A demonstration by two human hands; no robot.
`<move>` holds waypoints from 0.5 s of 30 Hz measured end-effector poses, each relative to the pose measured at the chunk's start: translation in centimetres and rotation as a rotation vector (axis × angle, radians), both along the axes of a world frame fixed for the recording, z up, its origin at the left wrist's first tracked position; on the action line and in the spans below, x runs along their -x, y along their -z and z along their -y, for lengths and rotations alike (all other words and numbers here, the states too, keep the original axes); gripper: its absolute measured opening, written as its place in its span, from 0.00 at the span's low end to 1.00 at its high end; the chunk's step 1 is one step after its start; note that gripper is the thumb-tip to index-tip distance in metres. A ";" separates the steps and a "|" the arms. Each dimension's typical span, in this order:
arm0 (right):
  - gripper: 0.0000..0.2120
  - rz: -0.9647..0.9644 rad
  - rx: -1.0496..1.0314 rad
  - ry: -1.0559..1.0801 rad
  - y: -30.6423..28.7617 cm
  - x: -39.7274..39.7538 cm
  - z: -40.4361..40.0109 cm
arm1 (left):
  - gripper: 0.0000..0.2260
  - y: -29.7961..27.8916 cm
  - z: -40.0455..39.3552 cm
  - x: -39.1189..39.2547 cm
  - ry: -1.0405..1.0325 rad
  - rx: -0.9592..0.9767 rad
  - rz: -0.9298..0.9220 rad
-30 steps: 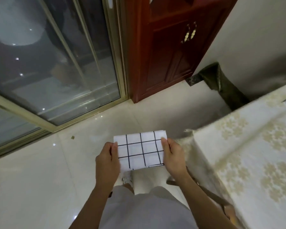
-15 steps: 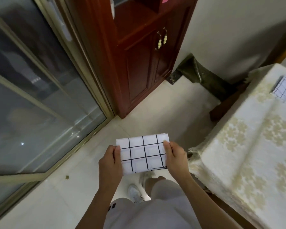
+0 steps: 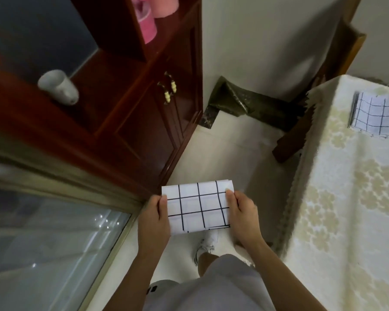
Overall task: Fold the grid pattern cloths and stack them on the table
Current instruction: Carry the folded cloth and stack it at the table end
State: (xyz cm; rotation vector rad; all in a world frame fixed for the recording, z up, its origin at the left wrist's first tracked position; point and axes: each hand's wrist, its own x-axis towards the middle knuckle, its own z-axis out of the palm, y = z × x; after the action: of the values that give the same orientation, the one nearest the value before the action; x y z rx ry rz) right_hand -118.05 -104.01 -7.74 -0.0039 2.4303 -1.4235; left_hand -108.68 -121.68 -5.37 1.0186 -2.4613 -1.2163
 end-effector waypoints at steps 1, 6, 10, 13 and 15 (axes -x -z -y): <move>0.21 -0.003 0.008 0.022 -0.2 1.4 0.1 | 0.13 -0.2 0.3 1.8 0.022 -0.015 0.001; 0.22 -0.038 0.034 0.152 -1.0 7.1 -0.8 | 0.14 -0.3 0.6 9.7 0.106 -0.012 -0.006; 0.22 -0.063 0.008 0.240 -0.8 10.7 -2.4 | 0.14 -0.3 -0.2 15.5 0.189 -0.006 0.009; 0.22 -0.073 0.001 0.325 -0.7 13.0 -3.5 | 0.13 0.1 -0.8 19.5 0.269 -0.006 0.019; 0.23 -0.077 -0.006 0.381 -0.7 14.6 -4.2 | 0.12 0.6 -1.2 22.1 0.328 -0.011 0.021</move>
State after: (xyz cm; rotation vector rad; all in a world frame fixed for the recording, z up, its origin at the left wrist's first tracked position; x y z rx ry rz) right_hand -132.62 -99.85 -7.08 0.4344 2.5972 -1.5938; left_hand -130.76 -120.51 -5.93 0.6479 -2.7172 -1.3150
